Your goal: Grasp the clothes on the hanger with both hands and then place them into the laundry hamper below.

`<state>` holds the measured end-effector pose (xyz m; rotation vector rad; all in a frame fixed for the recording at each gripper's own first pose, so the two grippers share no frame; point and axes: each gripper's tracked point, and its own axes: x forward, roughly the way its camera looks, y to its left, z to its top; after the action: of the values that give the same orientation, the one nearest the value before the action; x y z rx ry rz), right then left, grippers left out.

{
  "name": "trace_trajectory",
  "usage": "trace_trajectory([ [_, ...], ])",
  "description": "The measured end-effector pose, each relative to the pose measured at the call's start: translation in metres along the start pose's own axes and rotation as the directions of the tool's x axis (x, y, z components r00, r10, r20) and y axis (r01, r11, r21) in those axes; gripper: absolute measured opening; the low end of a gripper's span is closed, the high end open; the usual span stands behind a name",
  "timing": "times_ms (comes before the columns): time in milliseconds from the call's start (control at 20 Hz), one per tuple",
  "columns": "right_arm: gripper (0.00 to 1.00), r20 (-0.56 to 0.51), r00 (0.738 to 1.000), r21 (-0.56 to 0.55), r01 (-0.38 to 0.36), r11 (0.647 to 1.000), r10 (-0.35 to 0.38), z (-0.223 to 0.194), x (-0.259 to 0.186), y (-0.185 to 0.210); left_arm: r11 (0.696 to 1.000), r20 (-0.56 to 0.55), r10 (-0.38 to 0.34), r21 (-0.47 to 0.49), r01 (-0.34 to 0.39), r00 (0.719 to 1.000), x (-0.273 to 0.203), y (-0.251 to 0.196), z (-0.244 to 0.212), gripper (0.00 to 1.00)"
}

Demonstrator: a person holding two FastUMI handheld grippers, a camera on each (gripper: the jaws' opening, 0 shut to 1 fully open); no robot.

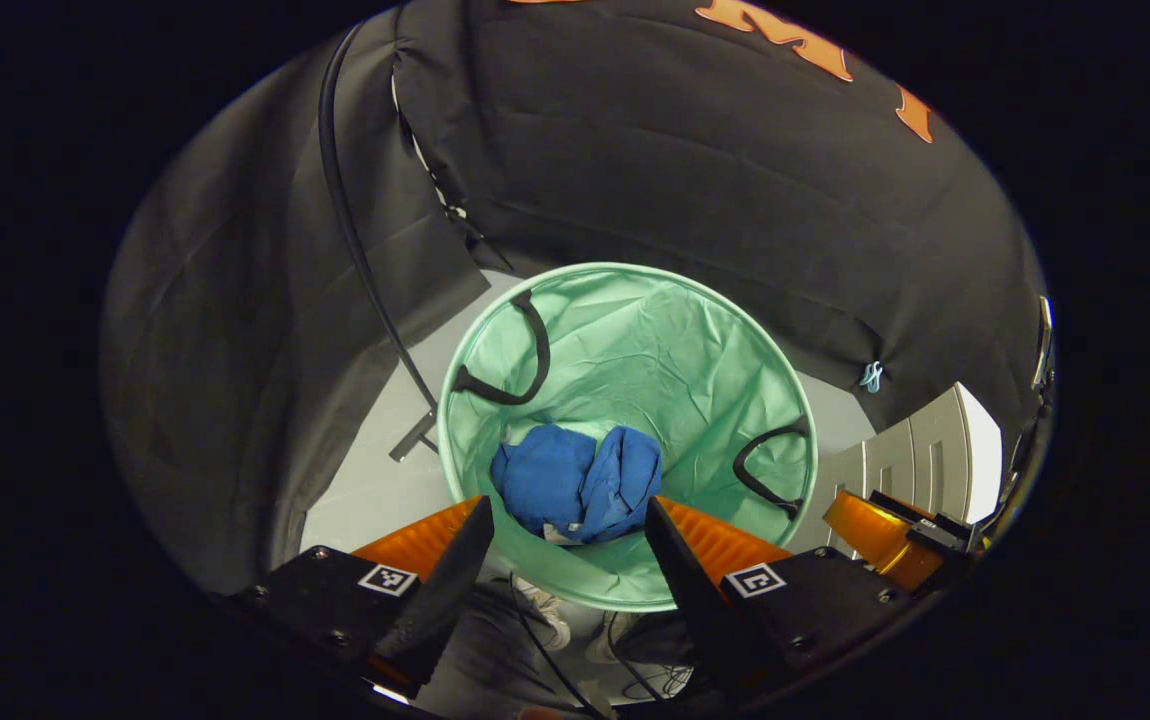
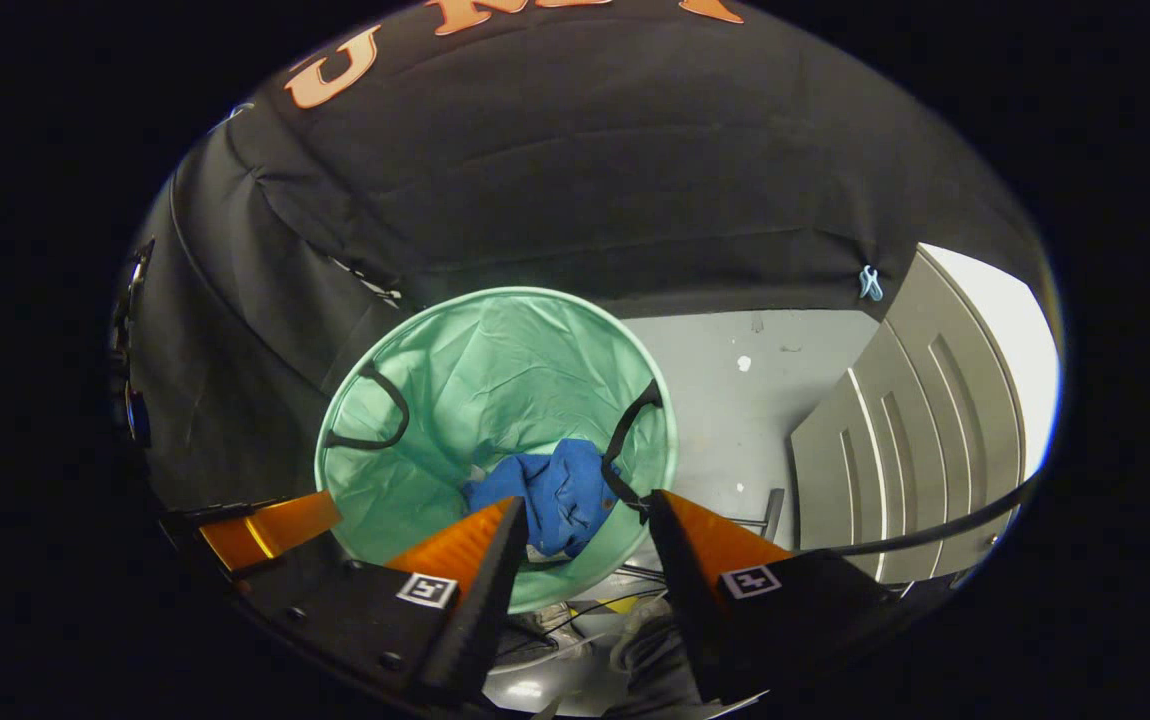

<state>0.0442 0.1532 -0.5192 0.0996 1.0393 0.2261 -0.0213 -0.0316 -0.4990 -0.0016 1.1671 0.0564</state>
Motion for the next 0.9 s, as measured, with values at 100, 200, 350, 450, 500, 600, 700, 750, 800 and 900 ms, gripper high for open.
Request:
trace_trajectory([
  [100,0.79,0.018,1.0,-0.005,0.022,1.0,-0.022,0.008,-0.009,-0.007,1.0,0.036,-0.015,0.0,0.015,0.999,-0.013,-0.006,0.013,0.97],
  [200,1.0,0.05,0.998,-0.013,0.032,0.999,-0.031,0.018,-0.021,-0.008,0.999,0.081,-0.036,-0.004,0.036,0.996,-0.029,-0.01,0.028,0.97],
  [350,0.99,0.104,0.994,-0.022,0.028,0.999,-0.026,0.038,-0.044,-0.009,0.999,0.161,-0.053,0.005,0.053,0.985,-0.057,-0.015,0.053,0.97],
  [450,0.99,0.151,0.988,-0.018,0.026,1.0,-0.023,0.052,-0.064,-0.01,0.998,0.221,-0.064,0.013,0.063,0.973,-0.078,-0.018,0.072,0.97],
  [500,0.99,0.173,0.985,-0.019,0.022,1.0,-0.018,0.06,-0.076,-0.009,0.998,0.25,-0.07,0.014,0.069,0.966,-0.091,-0.02,0.08,0.97],
  [600,0.98,0.215,0.977,-0.024,0.017,1.0,-0.011,0.072,-0.097,-0.008,0.997,0.303,-0.081,0.018,0.08,0.949,-0.113,-0.019,0.094,0.97],
  [700,0.98,0.263,0.965,-0.038,0.02,0.999,-0.009,0.085,-0.117,-0.008,0.996,0.353,-0.086,0.021,0.085,0.932,-0.138,-0.016,0.107,0.97],
  [750,0.98,0.295,0.956,-0.049,0.025,0.998,-0.01,0.094,-0.13,-0.008,0.996,0.381,-0.093,0.022,0.091,0.92,-0.149,-0.018,0.113,0.97],
  [800,0.98,0.324,0.946,-0.06,0.032,0.998,-0.011,0.104,-0.141,-0.009,0.995,0.409,-0.098,0.024,0.097,0.907,-0.16,-0.02,0.119,0.97],
  [900,0.98,0.379,0.925,-0.081,0.045,0.996,-0.011,0.118,-0.168,-0.01,0.994,0.461,-0.103,0.033,0.1,0.881,-0.179,-0.02,0.131,0.96],
])
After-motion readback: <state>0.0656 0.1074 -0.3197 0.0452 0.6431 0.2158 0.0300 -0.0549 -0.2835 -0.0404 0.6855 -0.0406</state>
